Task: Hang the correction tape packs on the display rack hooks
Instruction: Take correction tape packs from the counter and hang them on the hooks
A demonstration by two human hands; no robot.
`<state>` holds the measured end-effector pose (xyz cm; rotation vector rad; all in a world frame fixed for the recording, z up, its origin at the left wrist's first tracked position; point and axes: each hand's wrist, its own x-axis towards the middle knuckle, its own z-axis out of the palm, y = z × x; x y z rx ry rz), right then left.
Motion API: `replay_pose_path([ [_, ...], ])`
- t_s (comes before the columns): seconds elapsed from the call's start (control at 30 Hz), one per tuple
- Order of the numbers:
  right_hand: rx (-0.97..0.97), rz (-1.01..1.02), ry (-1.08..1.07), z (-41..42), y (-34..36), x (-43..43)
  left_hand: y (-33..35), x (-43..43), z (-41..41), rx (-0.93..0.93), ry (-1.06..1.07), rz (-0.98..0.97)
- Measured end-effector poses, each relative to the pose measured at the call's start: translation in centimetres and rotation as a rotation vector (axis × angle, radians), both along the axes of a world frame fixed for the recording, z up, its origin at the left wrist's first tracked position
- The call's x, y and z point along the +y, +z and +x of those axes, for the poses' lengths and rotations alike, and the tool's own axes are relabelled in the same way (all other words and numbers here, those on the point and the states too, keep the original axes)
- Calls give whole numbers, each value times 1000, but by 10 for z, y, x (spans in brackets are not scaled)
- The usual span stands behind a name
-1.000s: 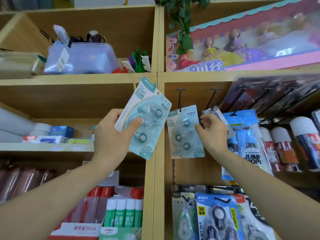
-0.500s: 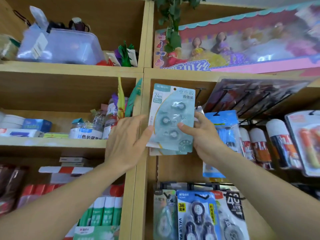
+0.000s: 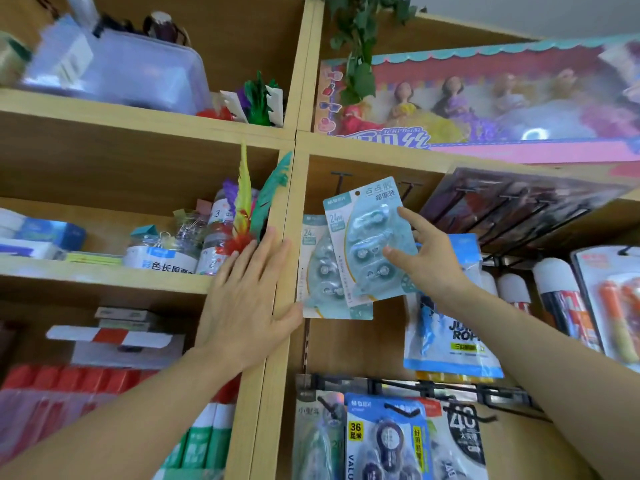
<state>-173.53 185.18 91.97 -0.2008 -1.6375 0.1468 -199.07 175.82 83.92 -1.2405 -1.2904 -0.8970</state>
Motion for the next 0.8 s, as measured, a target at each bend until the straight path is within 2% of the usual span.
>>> replay_pose_path([
  [0.23, -49, -23, -35, -31, -3, 14, -1, 2, -3, -1, -2, 3],
  [0.57, -35, -161, -14, -44, -1, 23, -2, 5, -5, 3, -15, 31],
  [0.8, -145, -350, 126, -34, 4, 17, -2, 6, -6, 9, -11, 35],
])
